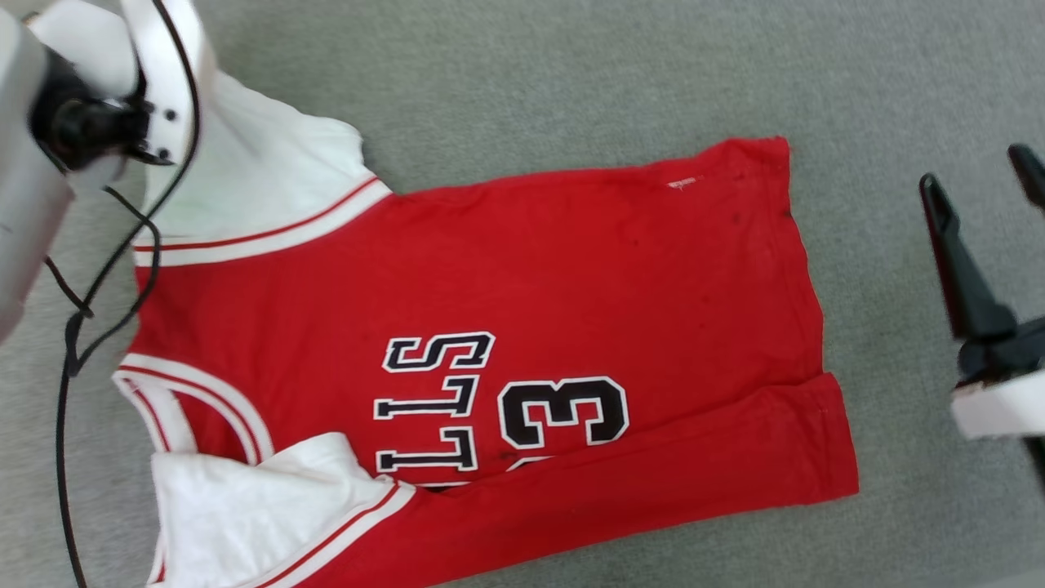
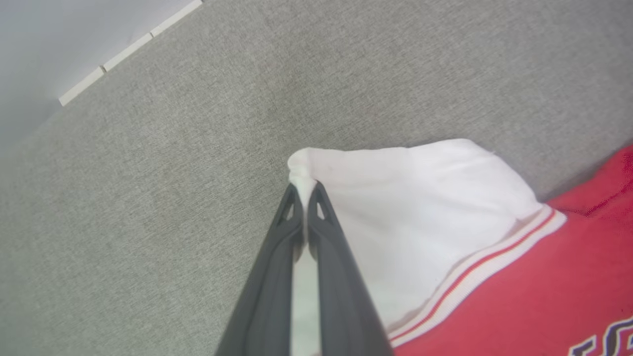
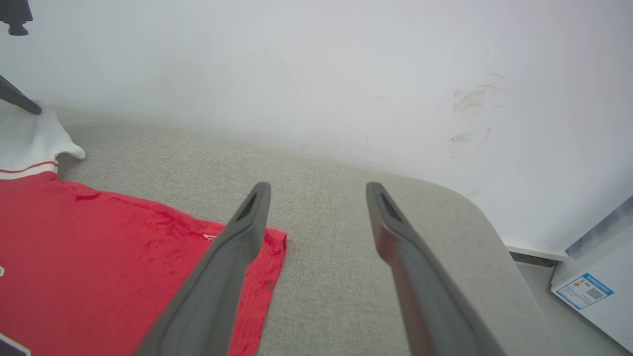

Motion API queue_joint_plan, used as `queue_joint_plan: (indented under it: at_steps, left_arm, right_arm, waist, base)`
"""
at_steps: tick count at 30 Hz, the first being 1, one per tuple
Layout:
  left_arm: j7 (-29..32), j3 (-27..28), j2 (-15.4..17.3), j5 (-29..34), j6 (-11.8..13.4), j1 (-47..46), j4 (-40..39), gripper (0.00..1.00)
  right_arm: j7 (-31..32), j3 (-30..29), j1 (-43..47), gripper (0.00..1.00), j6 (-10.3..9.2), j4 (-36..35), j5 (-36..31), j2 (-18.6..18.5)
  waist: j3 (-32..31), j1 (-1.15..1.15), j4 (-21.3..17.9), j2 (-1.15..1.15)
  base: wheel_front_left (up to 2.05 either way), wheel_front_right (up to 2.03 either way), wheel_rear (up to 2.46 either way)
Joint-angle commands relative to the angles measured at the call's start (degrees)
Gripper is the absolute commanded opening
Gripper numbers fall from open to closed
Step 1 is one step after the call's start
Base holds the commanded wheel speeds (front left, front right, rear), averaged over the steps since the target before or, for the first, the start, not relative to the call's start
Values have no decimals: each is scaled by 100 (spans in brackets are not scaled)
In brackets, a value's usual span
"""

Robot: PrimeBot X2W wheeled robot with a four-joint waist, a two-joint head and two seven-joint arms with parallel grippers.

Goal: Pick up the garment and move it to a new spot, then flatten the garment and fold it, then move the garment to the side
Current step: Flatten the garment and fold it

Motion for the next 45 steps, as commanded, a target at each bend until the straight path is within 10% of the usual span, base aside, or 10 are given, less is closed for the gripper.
queue_joint_plan:
  at_steps: [1, 16, 24, 35, 37, 45]
  left_arm:
    - [-92, -49, -22, 13, -34, 137, -59, 0]
    - [-871, -527, -231, -65, -74, 347, -965, 0]
    - [-1101, -686, -389, -63, -75, 69, -1185, 0]
    - [-1364, -977, -363, -150, -76, -218, -1246, 0]
    - [-1408, -1030, -354, -169, -76, -207, -1215, 0]
    - [-1696, -1259, -264, -314, -75, 121, -1214, 0]
  right_arm:
    - [171, 35, -168, 100, -4, 11, 78, -198]
    - [4949, 2540, -3066, 100, -4, 1463, 2154, -2412]
    - [6152, 3399, -4117, 100, -3, 2626, 2477, -2260]
    - [5615, 4147, -3774, 100, 6, 4082, 2677, -1690]
    - [5415, 4204, -3796, 0, 6, 4144, 2717, -1690]
    - [4136, 4083, -3942, 0, -3, 4162, 3075, -1832]
  waist:
    - [-260, -1, 223, 0]
    - [-535, -1, 981, 0]
    - [-215, -1, 1314, 0]
    - [118, -1, 1474, 0]
    - [78, -1, 1448, 0]
    - [-505, -1, 1377, 0]
  base:
    - [0, 0, 0]
    - [0, 0, 0]
    - [0, 0, 0]
    - [0, 0, 0]
    - [0, 0, 0]
    - [0, 0, 0]
